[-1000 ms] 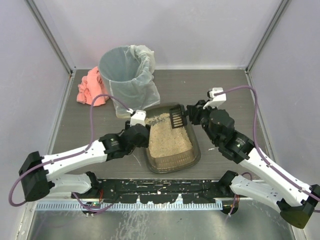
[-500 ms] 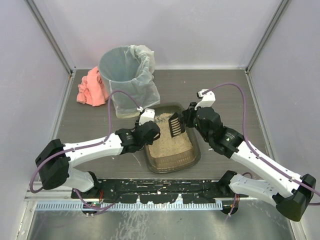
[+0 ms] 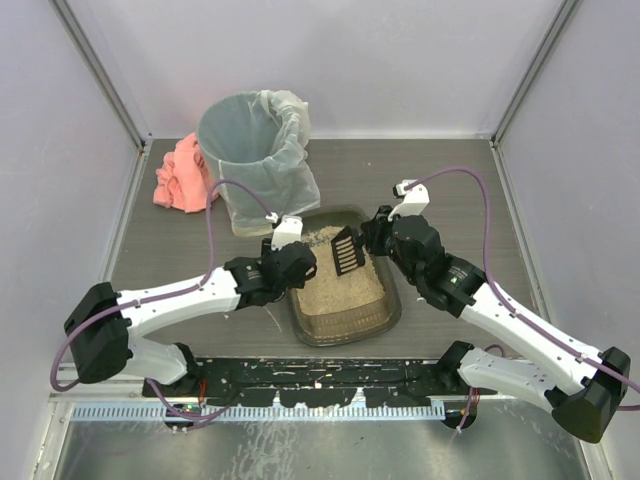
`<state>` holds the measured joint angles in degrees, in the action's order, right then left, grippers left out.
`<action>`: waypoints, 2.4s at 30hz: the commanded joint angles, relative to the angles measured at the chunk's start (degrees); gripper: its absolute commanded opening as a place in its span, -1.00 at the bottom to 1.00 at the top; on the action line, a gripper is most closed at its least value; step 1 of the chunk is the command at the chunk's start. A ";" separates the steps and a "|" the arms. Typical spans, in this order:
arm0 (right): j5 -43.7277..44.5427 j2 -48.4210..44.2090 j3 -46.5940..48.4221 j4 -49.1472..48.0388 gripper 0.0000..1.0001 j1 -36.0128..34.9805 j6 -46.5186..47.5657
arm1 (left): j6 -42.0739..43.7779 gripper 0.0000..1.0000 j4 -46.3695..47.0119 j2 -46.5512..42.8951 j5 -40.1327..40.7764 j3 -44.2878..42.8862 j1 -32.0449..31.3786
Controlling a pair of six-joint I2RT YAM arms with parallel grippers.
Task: Clean the litter box
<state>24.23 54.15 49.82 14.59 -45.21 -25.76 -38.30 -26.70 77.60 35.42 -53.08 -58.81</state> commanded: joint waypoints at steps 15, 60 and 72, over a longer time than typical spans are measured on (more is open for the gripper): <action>-0.85 -1.36 -0.25 -2.63 -0.99 -0.05 -2.13 | 6.55 -0.54 1.70 8.46 1.46 -3.08 0.14; -4.86 17.30 -9.70 -5.42 -0.99 -6.64 -23.52 | -1.01 -0.35 5.20 -5.39 -11.59 9.86 -2.85; -9.94 15.17 -22.46 -25.55 -0.99 -6.91 -42.53 | -0.24 -0.56 5.73 -3.44 -11.86 8.85 -3.16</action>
<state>23.31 67.72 31.11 -7.92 -50.15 -59.90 -38.13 -25.32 72.20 26.44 -43.68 -61.14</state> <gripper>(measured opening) 0.222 0.284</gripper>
